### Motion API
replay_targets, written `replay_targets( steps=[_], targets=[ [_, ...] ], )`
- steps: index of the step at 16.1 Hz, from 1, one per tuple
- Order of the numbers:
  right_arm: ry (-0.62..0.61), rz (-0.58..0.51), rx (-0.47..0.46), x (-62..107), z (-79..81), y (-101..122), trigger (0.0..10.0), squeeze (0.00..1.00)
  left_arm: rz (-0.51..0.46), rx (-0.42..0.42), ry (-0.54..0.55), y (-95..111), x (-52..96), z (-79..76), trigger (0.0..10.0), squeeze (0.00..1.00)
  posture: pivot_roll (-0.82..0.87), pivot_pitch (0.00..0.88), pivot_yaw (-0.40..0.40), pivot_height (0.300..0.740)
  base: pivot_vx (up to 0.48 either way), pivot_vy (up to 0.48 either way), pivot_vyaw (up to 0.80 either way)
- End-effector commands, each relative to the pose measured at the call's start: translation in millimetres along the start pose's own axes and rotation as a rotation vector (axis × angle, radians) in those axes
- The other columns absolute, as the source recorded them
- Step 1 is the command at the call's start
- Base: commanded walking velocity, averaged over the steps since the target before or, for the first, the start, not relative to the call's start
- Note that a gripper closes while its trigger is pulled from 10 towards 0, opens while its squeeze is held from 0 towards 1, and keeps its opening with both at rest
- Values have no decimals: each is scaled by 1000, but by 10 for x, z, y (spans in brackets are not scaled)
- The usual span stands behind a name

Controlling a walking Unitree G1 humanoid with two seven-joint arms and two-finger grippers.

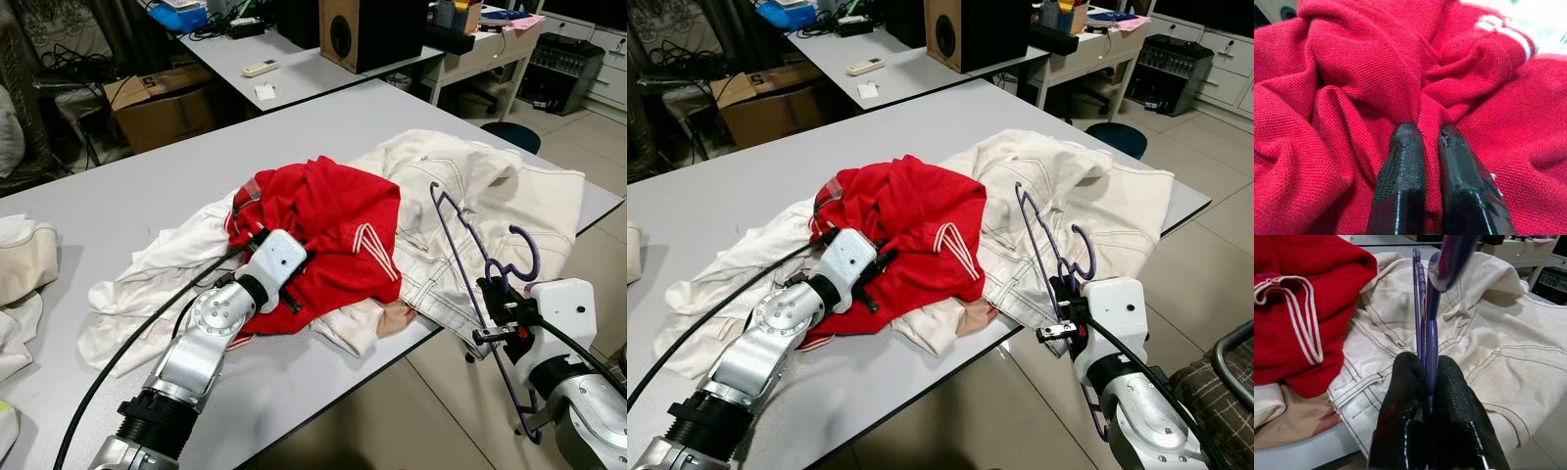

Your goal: Hang hanger

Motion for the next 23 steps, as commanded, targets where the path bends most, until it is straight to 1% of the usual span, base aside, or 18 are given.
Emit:
replay_targets(
  steps=[1,4,5,7,8,10,11,12,13,14,15,16,18,19,20,21,22,23],
  targets=[
    [-18,-21,0,-22,-20,26,10000,0,-93,50,5,148,27,49,0,0,-177,0,76,740,0,0,0],
    [-19,-23,2,-36,-17,25,10000,0,-217,164,-21,379,59,118,0,0,-176,0,78,740,0,0,0],
    [-27,-26,2,-29,-21,25,10000,0,-340,284,-23,635,84,274,0,0,-185,0,91,740,0,0,0],
    [-39,-27,0,-11,-28,19,10000,0,-448,401,-29,856,107,421,0,0,-189,0,95,740,0,0,0],
    [-48,-28,-2,-2,-30,13,10000,0,-564,512,-3,1075,137,597,0,0,-194,0,102,740,0,0,0],
    [-59,-36,-6,-5,-34,21,10000,0,-681,665,111,1245,180,898,0,0,-193,0,112,740,0,0,0],
    [-67,-39,-8,-7,-44,23,10000,0,-704,779,204,1239,200,1092,0,0,-192,0,114,740,0,0,0],
    [-72,-42,-9,-8,-49,24,10000,0,-714,861,262,1223,215,1213,0,0,-191,0,114,740,0,0,0],
    [-82,-48,-13,-20,-55,27,10000,0,-650,966,356,1039,240,1369,0,0,-183,0,116,740,0,0,0],
    [-83,-49,-14,-25,-53,29,10000,0,-620,977,374,969,247,1390,0,0,-183,0,116,740,0,0,0],
    [-82,-53,-17,-43,-47,30,10000,0,-483,1019,448,672,255,1381,0,0,-177,0,116,740,0,0,0],
    [-81,-54,-18,-51,-45,30,10000,0,-434,1048,482,550,267,1371,0,0,-174,0,115,740,0,0,0],
    [-79,-56,-21,-68,-41,30,10000,0,-387,1176,571,367,316,1388,0,0,-167,0,110,740,0,0,0],
    [-71,-57,-21,-84,-30,32,10000,0,-263,1214,670,152,361,1398,0,0,-158,0,103,740,0,0,0],
    [-63,-57,-21,-99,-20,33,10000,0,-112,1217,785,-91,429,1400,3333,0,-158,0,103,740,0,0,0],
    [-54,-58,-18,-117,-11,33,10000,0,14,1253,902,-305,526,1418,10000,0,-147,0,99,740,0,0,0],
    [-50,-58,-18,-127,-8,31,10000,0,50,1216,893,-320,558,1421,10000,800,-142,0,98,740,0,0,0],
    [-48,-58,-19,-130,-4,29,10000,0,61,1171,856,-280,557,1415,10000,1000,-139,0,98,740,0,0,0]
  ],
)
Point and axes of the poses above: a point about 5 cm out from each wrist's last joint towards the gripper, its own x axis pointing back from the gripper into the wrist, its own y axis along the axis of the wrist's last joint, z = x × y, the point moved 2 cm from there along -x, pointing out of the wrist towards the gripper, and after that the axes turned 6 degrees about -x, right-handed, at the moved point
